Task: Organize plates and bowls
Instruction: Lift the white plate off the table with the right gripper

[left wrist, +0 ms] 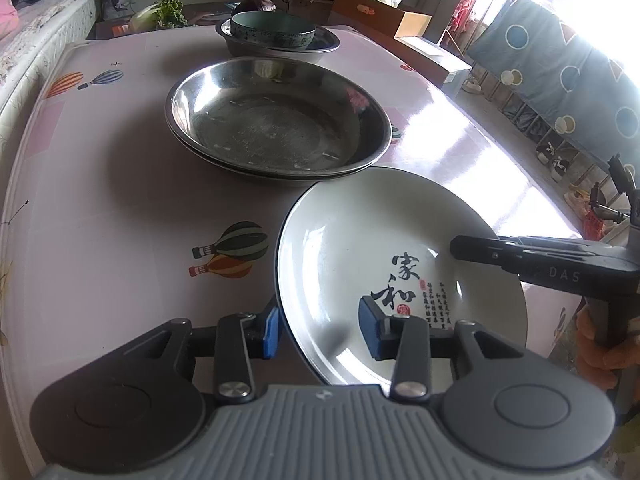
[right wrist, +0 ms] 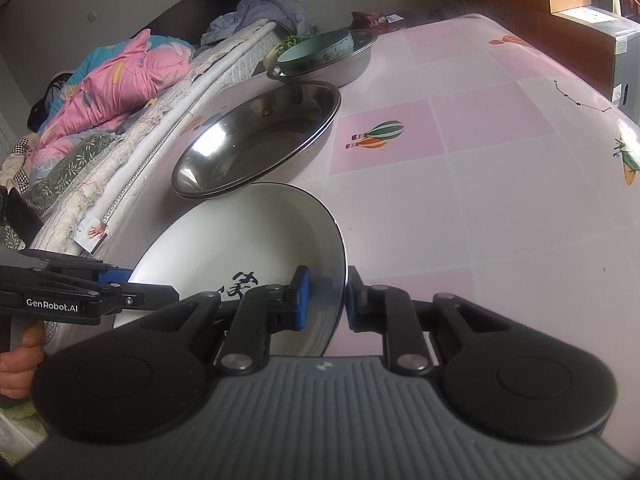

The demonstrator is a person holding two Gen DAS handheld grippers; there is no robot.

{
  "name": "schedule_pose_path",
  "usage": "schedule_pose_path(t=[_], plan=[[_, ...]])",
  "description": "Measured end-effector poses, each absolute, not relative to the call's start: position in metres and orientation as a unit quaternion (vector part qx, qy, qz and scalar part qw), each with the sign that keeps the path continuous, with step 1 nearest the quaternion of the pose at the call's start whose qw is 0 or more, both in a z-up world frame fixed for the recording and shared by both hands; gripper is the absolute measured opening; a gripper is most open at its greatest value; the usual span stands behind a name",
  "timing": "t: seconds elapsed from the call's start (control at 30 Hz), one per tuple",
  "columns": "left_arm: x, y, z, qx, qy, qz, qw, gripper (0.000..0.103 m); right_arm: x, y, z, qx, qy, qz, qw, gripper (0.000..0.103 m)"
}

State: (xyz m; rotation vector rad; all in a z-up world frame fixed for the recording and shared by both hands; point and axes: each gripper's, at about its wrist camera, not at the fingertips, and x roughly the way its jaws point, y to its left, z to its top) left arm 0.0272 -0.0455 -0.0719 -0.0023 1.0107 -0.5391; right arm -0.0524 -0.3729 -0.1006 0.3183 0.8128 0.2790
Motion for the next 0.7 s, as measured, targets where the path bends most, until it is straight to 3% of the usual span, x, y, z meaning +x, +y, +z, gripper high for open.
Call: schedule_pose_path(t=[0.7], plan=[[0.0183,-0.0463,-0.0721,-0.001,0.482,-0.257,0.838,0.041,-0.0506,-0.3742,-0.1004,0.158,0.393,0.136,0.895,0.018]])
